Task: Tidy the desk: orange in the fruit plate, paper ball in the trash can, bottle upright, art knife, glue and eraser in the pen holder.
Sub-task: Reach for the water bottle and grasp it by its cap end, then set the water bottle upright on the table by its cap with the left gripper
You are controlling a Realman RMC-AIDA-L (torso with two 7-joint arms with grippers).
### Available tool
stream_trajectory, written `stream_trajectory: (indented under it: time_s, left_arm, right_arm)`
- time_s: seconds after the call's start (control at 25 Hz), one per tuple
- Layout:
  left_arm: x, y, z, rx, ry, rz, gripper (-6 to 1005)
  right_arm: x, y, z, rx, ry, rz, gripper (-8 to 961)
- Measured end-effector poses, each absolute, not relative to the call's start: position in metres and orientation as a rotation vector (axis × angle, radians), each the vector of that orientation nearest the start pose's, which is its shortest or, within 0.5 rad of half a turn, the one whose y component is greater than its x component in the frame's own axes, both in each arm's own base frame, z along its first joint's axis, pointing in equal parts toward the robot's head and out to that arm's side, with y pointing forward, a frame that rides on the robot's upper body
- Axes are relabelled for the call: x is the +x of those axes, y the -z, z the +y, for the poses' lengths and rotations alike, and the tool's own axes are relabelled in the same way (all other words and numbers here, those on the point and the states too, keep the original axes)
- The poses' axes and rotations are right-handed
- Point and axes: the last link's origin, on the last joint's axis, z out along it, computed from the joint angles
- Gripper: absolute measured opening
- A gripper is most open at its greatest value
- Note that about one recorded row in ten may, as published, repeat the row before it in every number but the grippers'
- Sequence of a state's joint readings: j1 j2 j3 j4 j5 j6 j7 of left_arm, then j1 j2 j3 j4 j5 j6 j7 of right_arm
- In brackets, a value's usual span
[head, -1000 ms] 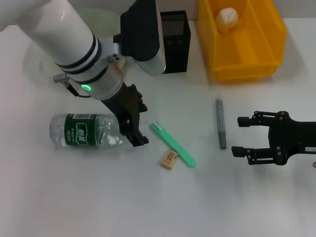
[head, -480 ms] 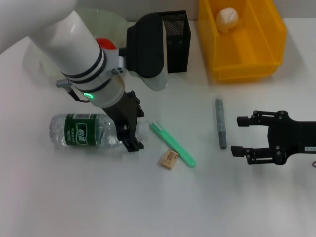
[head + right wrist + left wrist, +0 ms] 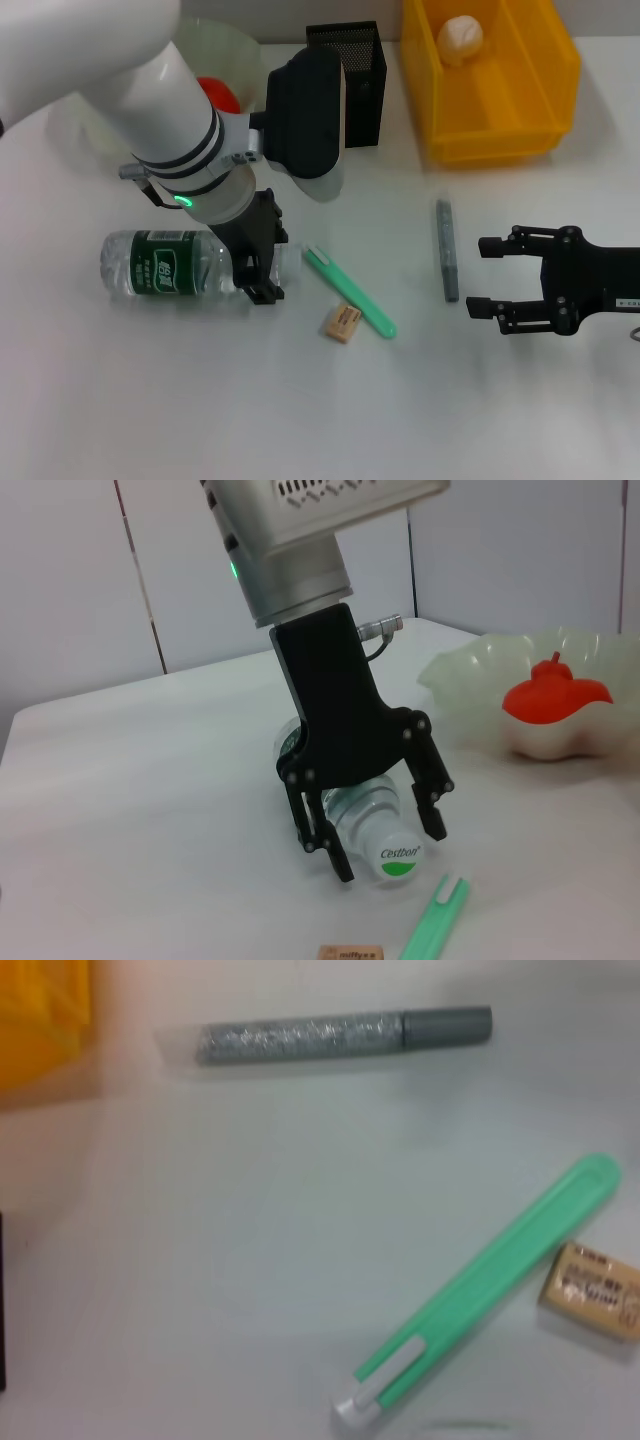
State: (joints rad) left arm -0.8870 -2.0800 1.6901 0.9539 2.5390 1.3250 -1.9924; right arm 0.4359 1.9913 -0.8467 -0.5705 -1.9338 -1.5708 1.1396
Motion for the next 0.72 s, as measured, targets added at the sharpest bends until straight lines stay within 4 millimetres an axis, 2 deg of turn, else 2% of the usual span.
stream_trajectory:
  time_s: [0.04, 0.24, 0.44, 0.72]
  left_arm:
    - [-0.149, 0.083, 0.374, -2.895, -0.886, 0.21, 841]
    - [-0.147, 0.086, 0.372, -2.879, -0.909, 0.222, 690]
    - [-0.139, 0.084, 0.371, -2.88, -0.885, 0.236, 465]
    - [-0.132, 0.076, 0.373, -2.884, -0.817, 0.192, 450]
  right_arm:
    - [0.301, -0.003, 0.297, -2.823, -0.568, 0.414, 789]
    - [0.301, -0.003, 0.297, -2.82, -0.572, 0.414, 789]
    - [0.3, -0.004, 0.297, -2.819, -0.574, 0.413, 790]
    - [0.3, -0.004, 0.297, -2.818, -0.573, 0.411, 790]
